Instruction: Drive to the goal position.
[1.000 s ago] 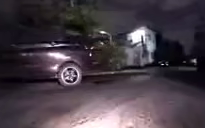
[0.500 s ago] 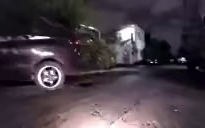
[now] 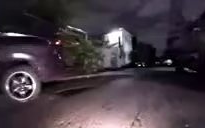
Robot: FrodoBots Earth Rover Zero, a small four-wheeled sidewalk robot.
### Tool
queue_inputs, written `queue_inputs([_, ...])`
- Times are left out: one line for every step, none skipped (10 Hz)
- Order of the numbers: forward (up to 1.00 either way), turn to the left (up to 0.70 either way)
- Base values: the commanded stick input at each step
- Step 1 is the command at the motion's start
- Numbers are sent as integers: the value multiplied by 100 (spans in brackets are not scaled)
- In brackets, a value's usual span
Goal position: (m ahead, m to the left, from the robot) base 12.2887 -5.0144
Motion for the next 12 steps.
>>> queue_inputs([100,-27])
queue_inputs([100,-27])
queue_inputs([100,-27])
queue_inputs([100,-27])
queue_inputs([100,-27])
queue_inputs([100,-27])
queue_inputs([100,-27])
queue_inputs([100,-13])
queue_inputs([100,0])
queue_inputs([100,0])
queue_inputs([100,-26])
queue_inputs([100,-27])
